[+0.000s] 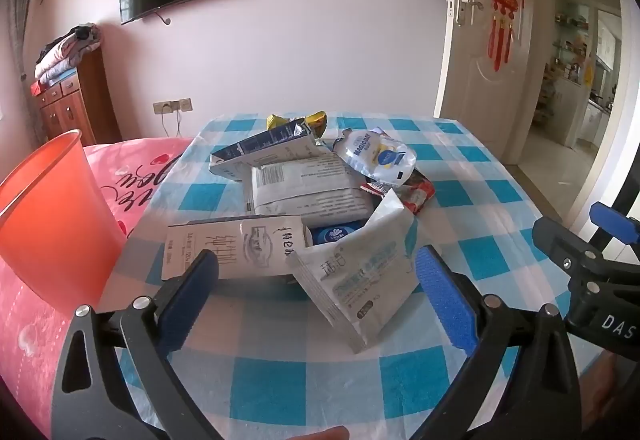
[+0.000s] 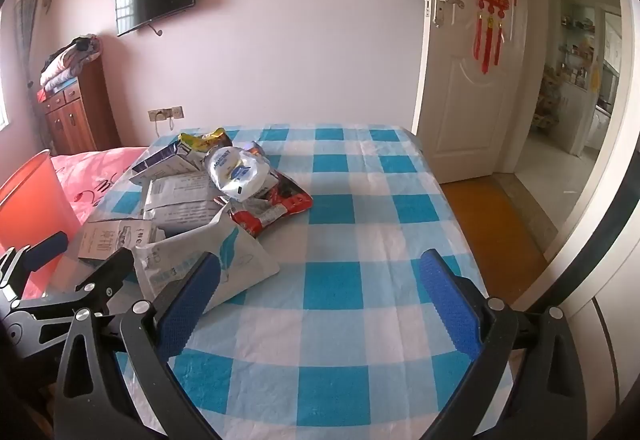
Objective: Collect trash
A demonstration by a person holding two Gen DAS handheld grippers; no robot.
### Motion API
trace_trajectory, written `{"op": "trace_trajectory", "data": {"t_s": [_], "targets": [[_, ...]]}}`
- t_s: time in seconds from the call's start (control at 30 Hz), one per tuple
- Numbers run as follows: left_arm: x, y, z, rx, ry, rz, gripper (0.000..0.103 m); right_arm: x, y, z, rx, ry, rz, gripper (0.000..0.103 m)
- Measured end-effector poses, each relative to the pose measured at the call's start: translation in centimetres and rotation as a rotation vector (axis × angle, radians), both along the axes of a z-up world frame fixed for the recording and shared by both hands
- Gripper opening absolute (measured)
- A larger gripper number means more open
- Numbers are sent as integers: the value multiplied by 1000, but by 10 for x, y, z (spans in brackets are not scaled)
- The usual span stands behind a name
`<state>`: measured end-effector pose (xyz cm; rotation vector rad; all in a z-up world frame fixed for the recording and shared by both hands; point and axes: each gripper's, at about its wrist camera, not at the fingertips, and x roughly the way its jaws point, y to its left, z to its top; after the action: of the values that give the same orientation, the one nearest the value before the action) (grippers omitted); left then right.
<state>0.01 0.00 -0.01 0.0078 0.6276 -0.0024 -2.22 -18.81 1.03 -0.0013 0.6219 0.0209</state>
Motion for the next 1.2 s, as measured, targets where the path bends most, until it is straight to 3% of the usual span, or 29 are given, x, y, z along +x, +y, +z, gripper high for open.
{"op": "trace_trajectory", "data": {"t_s": [0.5,1.2], "targets": [[1,0,-1,-18,0,1,99,-3,3,1,3,-9,2,98],[-18,10,14,-21,-37,-4,99,-27,2,21,24,-92,11,98]]}}
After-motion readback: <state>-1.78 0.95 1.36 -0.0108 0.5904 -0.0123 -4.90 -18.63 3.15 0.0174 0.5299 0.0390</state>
